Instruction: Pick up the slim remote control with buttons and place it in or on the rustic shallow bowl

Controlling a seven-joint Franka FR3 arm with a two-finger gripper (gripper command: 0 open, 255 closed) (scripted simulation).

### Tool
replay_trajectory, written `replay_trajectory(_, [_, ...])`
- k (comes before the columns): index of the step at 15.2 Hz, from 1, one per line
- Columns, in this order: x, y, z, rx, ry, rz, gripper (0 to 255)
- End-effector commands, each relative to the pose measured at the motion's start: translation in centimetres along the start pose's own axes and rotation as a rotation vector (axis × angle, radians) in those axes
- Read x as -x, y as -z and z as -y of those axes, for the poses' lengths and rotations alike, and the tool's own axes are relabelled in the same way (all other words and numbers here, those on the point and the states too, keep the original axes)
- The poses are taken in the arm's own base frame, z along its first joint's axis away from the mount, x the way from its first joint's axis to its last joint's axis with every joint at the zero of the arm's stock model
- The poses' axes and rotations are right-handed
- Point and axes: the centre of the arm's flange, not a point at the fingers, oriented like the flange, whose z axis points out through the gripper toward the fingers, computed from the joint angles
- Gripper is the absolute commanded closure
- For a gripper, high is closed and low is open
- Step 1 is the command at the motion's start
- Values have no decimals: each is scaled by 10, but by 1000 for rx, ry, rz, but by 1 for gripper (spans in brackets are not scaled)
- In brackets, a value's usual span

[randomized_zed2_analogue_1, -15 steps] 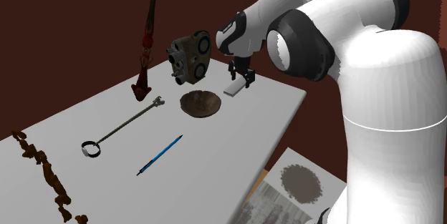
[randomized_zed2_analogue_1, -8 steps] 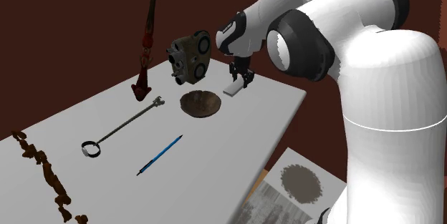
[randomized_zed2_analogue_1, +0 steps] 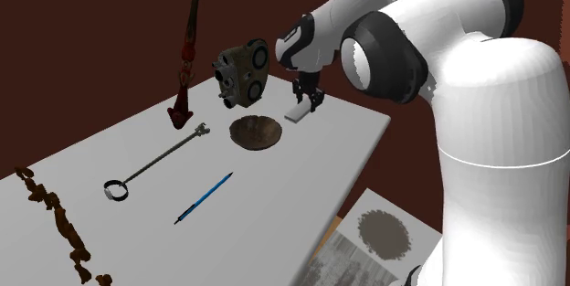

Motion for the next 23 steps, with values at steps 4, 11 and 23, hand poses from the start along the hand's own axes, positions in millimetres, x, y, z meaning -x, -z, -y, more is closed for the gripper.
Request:
replay_trajectory(4, [0, 23, -1, -1, -1, 0, 255])
replay_trajectory(11, [0, 60, -1, -1, -1, 0, 255])
replay_trajectory(23, [0, 119, -3, -1, -1, 0, 255])
